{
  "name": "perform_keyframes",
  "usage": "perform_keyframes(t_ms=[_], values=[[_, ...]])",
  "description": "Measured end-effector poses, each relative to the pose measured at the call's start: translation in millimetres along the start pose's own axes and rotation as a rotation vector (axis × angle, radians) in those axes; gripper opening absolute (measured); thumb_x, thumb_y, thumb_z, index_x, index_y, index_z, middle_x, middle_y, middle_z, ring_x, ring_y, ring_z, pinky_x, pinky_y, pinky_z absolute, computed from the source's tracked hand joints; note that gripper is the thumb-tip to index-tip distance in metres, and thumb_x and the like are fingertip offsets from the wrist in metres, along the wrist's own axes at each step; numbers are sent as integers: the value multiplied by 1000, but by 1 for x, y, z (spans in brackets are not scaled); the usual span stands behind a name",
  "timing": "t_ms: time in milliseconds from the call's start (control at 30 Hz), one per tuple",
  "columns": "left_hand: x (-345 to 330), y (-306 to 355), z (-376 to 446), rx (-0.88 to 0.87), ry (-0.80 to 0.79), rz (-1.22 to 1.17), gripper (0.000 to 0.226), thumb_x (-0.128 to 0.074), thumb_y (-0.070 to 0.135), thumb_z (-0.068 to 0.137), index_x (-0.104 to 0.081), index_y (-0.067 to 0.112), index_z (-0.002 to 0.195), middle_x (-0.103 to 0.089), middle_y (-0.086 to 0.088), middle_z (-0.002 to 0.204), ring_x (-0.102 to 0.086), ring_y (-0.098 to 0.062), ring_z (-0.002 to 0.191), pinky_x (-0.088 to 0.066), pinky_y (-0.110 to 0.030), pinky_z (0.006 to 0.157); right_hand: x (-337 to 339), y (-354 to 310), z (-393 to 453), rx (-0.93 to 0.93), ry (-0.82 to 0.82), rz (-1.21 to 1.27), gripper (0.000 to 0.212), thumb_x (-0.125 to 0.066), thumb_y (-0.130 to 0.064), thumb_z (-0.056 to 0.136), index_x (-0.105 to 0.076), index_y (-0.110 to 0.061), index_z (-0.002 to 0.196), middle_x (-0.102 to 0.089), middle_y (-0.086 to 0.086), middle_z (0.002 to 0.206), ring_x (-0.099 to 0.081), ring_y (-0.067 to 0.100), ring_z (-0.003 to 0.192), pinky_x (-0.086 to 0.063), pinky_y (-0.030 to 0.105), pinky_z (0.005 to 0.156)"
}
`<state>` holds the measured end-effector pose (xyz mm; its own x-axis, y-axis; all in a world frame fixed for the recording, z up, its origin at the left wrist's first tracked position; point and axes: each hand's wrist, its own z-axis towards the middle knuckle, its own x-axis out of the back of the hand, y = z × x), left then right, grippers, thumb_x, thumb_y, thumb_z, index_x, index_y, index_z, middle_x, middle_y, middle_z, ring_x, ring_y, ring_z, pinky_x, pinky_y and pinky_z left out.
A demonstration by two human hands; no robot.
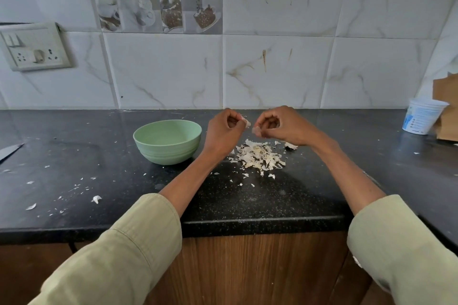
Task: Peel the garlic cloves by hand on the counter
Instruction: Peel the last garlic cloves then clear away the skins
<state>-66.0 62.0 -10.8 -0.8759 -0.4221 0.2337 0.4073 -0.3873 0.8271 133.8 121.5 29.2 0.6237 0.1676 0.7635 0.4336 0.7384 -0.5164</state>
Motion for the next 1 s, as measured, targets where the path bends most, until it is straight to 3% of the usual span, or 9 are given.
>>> perform_keyframes(t_ms=[100,233,300,400,533,633,700,833,1000], values=[[-1,1,-3,-56,-4,79,7,-71,18,96,-66,15,101,-75,-2,94,-73,-19,91,-61,-36,87,17,4,-12,-32,-159,-74,31,-88,-45,81,-78,-30,107,-77,-13,105,-69,14,88,-53,37,82],[-5,1,-4,-98,-25,129,6,-71,18,96,-66,15,99,-73,1,90,-72,-17,86,-60,-35,82,13,8,-28,-79,-318,-75,35,-86,-48,80,-77,-31,109,-74,-6,110,-66,9,85,-57,40,81],[-6,0,-4,-106,-25,141,6,-71,17,95,-66,15,97,-72,2,88,-71,-18,84,-60,-37,81,7,12,-32,-120,-309,-77,30,-88,-39,83,-78,-25,107,-77,-5,110,-70,15,85,-58,46,86],[-3,0,-5,-112,-12,152,5,-71,17,95,-66,17,96,-71,2,87,-71,-20,82,-60,-36,78,7,13,-30,-159,-259,-65,21,-89,-27,84,-80,-19,101,-81,-7,98,-76,22,88,-58,38,84],[0,1,-5,-113,12,150,5,-71,17,94,-66,17,95,-71,3,86,-72,-18,80,-59,-34,76,8,5,-26,-156,-156,-97,15,-86,-25,88,-78,-20,99,-79,-8,90,-71,-2,77,-52,20,72],[1,1,-5,-106,8,146,5,-69,16,96,-65,17,97,-71,2,89,-72,-20,82,-61,-38,78,10,3,-21,-145,-37,-154,11,-82,-27,92,-78,-20,99,-78,-8,90,-74,7,85,-58,33,86],[1,1,-5,-104,4,144,5,-69,17,96,-64,16,98,-71,1,90,-72,-21,82,-61,-41,79,11,2,-19,-149,-48,-187,12,-81,-25,93,-79,-18,102,-80,-7,92,-76,9,87,-59,39,94],[-1,-2,-4,-102,-6,143,5,-68,17,97,-63,15,99,-69,0,90,-70,-22,83,-61,-45,80,16,-1,-25,-194,-151,-144,11,-75,-16,98,-79,-14,108,-81,0,97,-79,14,86,-63,44,92],[-4,-5,-3,-118,-12,157,6,-67,19,98,-65,14,100,-70,0,90,-64,-14,80,-57,-35,76,26,-19,-45,-149,-208,-173,14,-82,-34,92,-80,-29,105,-79,-10,102,-75,16,90,-62,48,90]])
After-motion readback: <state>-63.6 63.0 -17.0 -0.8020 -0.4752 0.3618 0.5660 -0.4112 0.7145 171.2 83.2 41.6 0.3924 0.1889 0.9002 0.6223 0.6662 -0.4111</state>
